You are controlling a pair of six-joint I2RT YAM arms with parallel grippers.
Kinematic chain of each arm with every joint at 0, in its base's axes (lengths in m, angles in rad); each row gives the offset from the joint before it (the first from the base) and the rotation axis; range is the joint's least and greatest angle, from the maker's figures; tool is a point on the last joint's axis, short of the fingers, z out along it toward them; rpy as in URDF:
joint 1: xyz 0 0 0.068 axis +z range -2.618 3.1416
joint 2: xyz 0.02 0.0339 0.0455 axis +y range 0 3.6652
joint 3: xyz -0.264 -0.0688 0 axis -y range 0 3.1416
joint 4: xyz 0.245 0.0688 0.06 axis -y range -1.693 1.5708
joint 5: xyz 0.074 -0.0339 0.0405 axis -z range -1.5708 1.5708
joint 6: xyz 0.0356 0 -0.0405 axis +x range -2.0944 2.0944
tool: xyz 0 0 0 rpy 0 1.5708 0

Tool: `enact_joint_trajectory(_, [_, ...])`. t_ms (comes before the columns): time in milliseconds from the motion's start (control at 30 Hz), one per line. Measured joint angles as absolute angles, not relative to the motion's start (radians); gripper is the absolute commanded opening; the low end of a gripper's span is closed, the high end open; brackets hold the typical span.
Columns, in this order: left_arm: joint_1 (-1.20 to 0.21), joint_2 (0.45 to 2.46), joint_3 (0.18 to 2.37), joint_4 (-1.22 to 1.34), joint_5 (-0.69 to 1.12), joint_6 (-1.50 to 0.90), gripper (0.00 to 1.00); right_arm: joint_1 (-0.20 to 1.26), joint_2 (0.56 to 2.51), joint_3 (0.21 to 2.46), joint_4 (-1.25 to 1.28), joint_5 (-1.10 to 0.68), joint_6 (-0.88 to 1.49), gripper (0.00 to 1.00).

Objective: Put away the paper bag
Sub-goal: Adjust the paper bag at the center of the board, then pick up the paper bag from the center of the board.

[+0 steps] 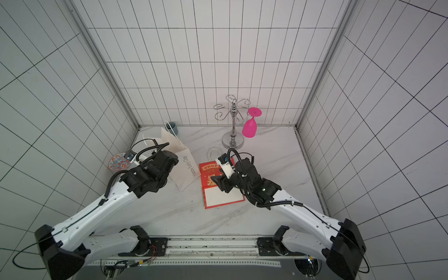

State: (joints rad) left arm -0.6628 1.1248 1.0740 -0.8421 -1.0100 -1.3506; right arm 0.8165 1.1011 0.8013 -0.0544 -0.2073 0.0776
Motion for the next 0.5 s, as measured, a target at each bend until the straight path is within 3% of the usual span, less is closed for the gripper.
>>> enact_joint_trajectory(500, [-0.657, 0.962, 1.075, -0.615, -0.845, -0.722, 0.98, 0.841, 1.121, 0.801, -0.017, -0.188, 0.072, 0.64])
